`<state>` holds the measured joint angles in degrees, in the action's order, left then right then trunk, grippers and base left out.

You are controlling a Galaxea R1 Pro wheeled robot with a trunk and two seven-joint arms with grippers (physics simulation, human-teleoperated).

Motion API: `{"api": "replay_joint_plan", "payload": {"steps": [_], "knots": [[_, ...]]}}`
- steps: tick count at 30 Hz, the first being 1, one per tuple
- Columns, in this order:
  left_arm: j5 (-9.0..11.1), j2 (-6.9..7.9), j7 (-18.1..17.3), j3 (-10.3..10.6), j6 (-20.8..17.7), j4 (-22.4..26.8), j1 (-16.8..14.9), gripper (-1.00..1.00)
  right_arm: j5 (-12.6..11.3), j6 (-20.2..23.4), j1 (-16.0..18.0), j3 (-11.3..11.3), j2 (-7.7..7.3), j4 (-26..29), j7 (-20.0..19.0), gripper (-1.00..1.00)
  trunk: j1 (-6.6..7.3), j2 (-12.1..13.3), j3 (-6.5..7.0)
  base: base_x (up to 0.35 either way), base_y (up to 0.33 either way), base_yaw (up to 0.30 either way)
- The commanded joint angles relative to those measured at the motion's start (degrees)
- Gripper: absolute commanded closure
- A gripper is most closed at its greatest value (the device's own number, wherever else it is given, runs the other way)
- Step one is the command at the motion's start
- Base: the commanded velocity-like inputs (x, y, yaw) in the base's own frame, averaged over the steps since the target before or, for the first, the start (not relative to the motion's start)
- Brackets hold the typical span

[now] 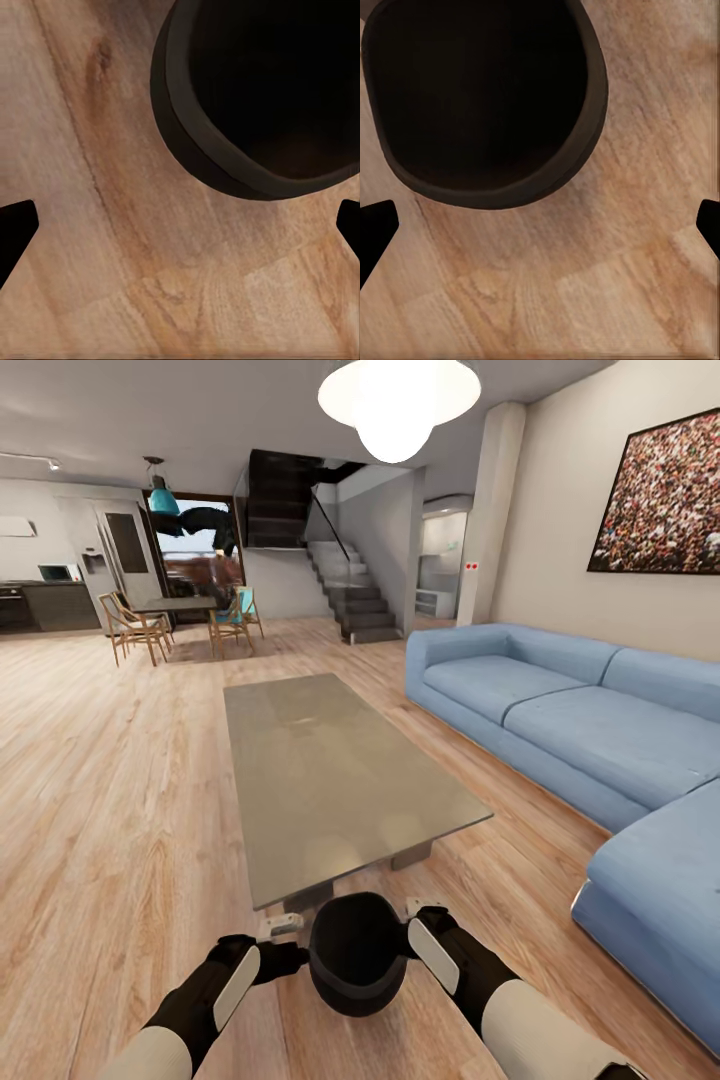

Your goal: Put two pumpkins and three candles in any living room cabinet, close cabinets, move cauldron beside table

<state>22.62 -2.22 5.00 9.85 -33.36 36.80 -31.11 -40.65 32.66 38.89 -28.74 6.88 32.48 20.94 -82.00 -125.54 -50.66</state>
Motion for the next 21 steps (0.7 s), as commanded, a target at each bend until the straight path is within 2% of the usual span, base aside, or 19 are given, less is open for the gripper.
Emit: {"api": "replay_joint_plan", "payload": {"steps": [1,5,10,12,13,19,21], "knots": [[0.49,0.38,0.54,0.19,-0.16,-0.7,-0.01,-1.0,-0.66,0.01,0.05,-0.29,-0.09,0.08,0.61,-1.0,0.23,0.39,0.13,0.0,0.0,0.0],[0.22,0.52,1.25,0.19,-0.13,-1.53,-0.01,-1.0,-0.73,-0.11,0.03,-0.32,0.15,0.07,0.65,-1.0,1.11,1.99,0.85,0.0,0.0,0.0],[0.44,0.5,5.42,0.41,-0.12,-2.5,-0.01,-1.0,-0.89,-0.6,-0.11,-0.35,0.3,-0.36,0.78,-1.0,2.21,4.0,1.74,0.0,0.0,0.0],[0.07,0.54,6.01,0.31,0.31,-7.79,-0.01,-1.0,-0.95,-1.03,-0.26,-0.28,0.29,-0.66,0.77,-1.0,2.65,4.8,2.1,0.0,0.0,0.0],[-0.02,0.53,6.06,0.34,0.46,-8.89,-0.01,-1.0,-0.94,-1.09,-0.41,-0.28,0.17,-0.69,0.77,-1.0,2.87,5.2,2.28,0.0,0.0,0.0],[0.09,0.72,6.16,0.63,1.02,-11.02,0.18,-1.0,-0.53,-1.19,-0.65,-0.27,-0.17,-1.12,0.91,-1.0,4.19,7.61,3.36,0.0,0.0,0.0],[-0.01,0.74,6.16,0.61,2.68,-13.81,0.29,-1.0,-0.4,-1.21,-0.69,-0.27,-0.19,-1.17,0.93,-1.0,4.63,8.41,3.72,0.0,0.0,0.0]]}}
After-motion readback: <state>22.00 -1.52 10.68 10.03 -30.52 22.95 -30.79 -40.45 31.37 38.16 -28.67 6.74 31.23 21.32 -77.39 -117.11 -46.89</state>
